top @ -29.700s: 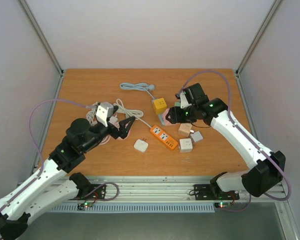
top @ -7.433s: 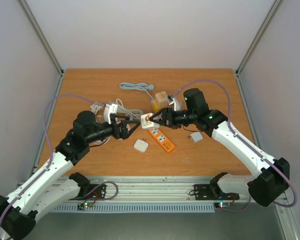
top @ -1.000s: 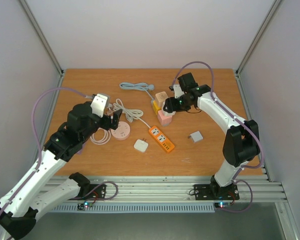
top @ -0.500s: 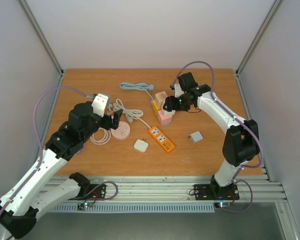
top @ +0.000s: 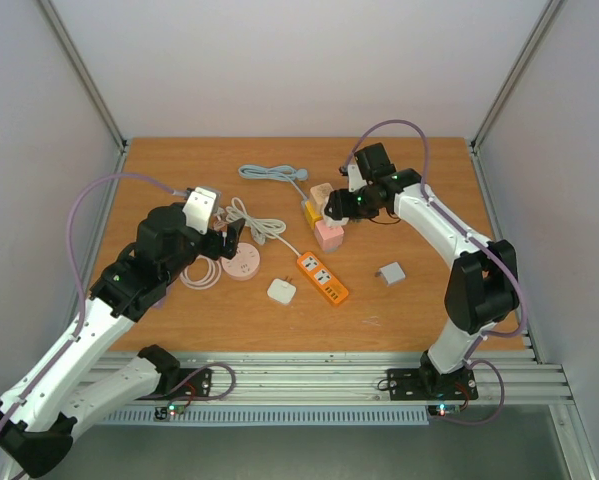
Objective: Insert the plug
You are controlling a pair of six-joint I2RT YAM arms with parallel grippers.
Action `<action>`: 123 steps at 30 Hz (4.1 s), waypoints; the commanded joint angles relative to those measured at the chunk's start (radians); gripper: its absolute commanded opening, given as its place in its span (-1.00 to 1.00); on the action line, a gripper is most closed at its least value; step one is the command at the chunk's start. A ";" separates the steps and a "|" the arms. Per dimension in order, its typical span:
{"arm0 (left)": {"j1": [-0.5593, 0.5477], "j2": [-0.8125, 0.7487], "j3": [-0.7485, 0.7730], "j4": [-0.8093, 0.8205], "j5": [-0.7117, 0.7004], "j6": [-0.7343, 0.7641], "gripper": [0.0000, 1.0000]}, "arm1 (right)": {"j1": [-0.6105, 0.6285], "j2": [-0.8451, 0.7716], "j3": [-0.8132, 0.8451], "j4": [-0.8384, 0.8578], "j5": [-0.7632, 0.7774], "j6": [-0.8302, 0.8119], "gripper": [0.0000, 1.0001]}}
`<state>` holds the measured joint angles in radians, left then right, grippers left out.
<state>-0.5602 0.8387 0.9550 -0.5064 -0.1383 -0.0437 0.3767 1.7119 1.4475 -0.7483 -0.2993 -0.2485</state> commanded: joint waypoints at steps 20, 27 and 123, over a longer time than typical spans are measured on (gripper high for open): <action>0.006 0.011 -0.007 0.041 0.006 0.013 0.99 | -0.002 -0.018 0.002 -0.047 -0.002 -0.066 -0.27; 0.006 0.011 -0.008 0.043 0.005 0.014 0.99 | -0.002 -0.031 0.041 -0.090 0.006 -0.073 -0.26; 0.006 0.028 -0.012 0.040 0.016 0.016 0.99 | 0.119 0.298 -0.170 -0.065 0.322 0.034 -0.31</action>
<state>-0.5575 0.8589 0.9512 -0.5060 -0.1207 -0.0395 0.4778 1.8042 1.4483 -0.7837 -0.0666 -0.2798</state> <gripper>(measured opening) 0.994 0.642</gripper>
